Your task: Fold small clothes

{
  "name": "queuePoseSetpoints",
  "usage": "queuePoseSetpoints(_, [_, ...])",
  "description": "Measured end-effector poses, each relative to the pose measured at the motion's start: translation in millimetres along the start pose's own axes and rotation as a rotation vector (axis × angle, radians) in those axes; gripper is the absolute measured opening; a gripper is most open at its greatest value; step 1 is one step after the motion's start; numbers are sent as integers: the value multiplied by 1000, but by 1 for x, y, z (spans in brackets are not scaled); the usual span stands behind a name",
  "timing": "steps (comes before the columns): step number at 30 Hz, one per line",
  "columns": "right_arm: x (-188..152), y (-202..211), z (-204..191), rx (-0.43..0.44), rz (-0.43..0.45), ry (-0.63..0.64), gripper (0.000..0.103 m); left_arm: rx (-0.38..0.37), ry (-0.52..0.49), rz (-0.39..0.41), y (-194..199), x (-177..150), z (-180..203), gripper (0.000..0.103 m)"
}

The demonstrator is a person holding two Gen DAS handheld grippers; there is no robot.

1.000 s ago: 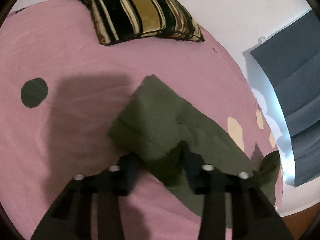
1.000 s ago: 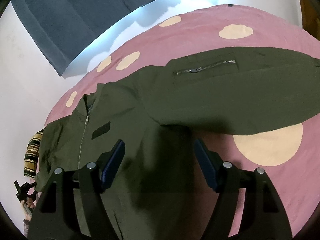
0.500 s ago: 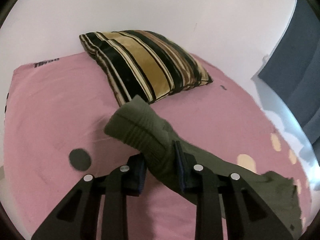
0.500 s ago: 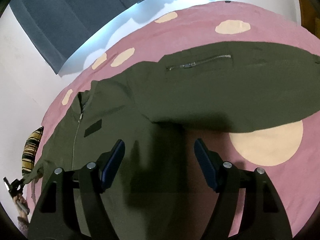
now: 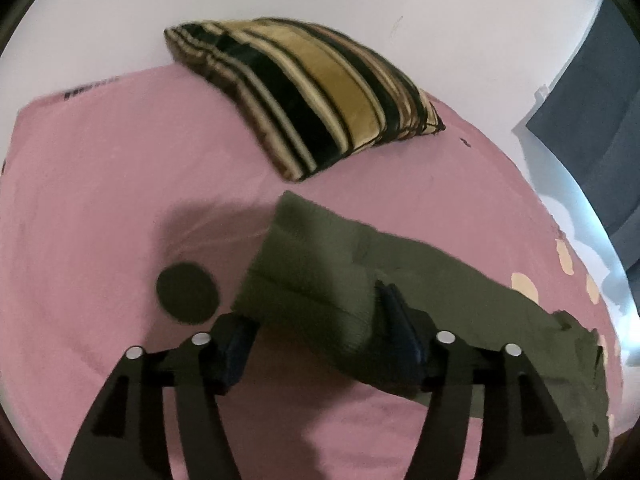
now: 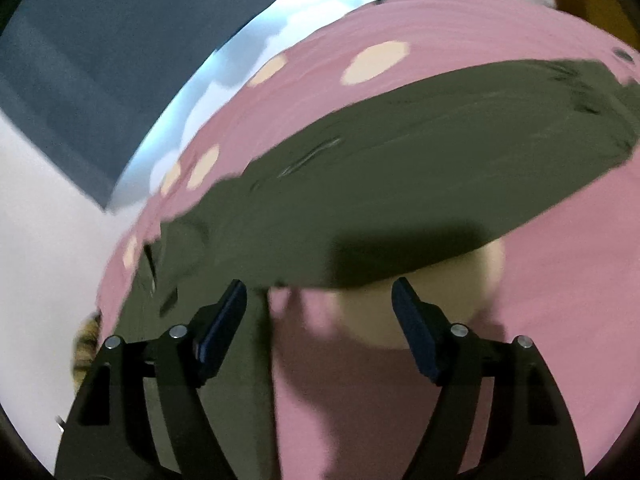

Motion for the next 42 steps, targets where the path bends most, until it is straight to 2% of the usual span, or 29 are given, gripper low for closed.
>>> queuePoseSetpoints(5, [24,23,56,-20,68,-136,76,-71,42,-13,7,-1,-15,68])
queuePoseSetpoints(7, [29,32,77,-50,98,-174,76,-22,106,41,16,8,-32,71])
queuePoseSetpoints(9, [29,38,90,-62,113,-204,77,-29,206,66,23,19,-60,71])
queuePoseSetpoints(11, [30,44,104,-65,132,-239,77,28,291,85,31,24,-82,71])
queuePoseSetpoints(12, [30,47,109,-66,141,-252,77,21,323,94,36,24,-90,71])
queuePoseSetpoints(15, [35,58,126,-58,190,-325,77,18,318,114,49,23,-88,71])
queuePoseSetpoints(19, [43,72,150,-51,255,-426,77,43,220,127,55,16,-53,72])
queuePoseSetpoints(23, [52,69,169,-38,281,-505,77,-25,144,113,53,5,1,72])
queuePoseSetpoints(26, [62,65,177,-51,295,-521,77,-58,78,93,46,-3,41,73])
queuePoseSetpoints(32, [82,54,182,-70,303,-503,77,-119,-126,69,39,-37,134,75])
queuePoseSetpoints(34, [83,57,184,-78,297,-482,76,-135,-171,50,37,-47,154,75])
queuePoseSetpoints(35, [84,56,184,-92,291,-468,70,-142,-192,41,37,-54,164,75])
queuePoseSetpoints(36, [85,55,183,-112,285,-457,56,-154,-209,33,36,-61,175,75])
queuePoseSetpoints(37, [85,56,186,-133,277,-449,46,-167,-217,25,35,-67,184,75])
queuePoseSetpoints(38, [85,54,187,-161,261,-438,28,-180,-228,13,34,-75,195,75])
queuePoseSetpoints(40, [86,49,189,-125,231,-447,20,-189,-248,-5,32,-85,210,75])
queuePoseSetpoints(42, [88,53,186,-80,238,-458,14,-201,-273,-13,32,-94,225,75])
Point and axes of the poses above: each gripper's, at about its wrist camera, not at the fingertips, and y roughly against the way its jaws point, z to its right, x to its top, the point moved 2 cm from there along -y, roughly the way its jaws point, and after that the axes turned 3 degrees about -x, right-handed, at the moved point
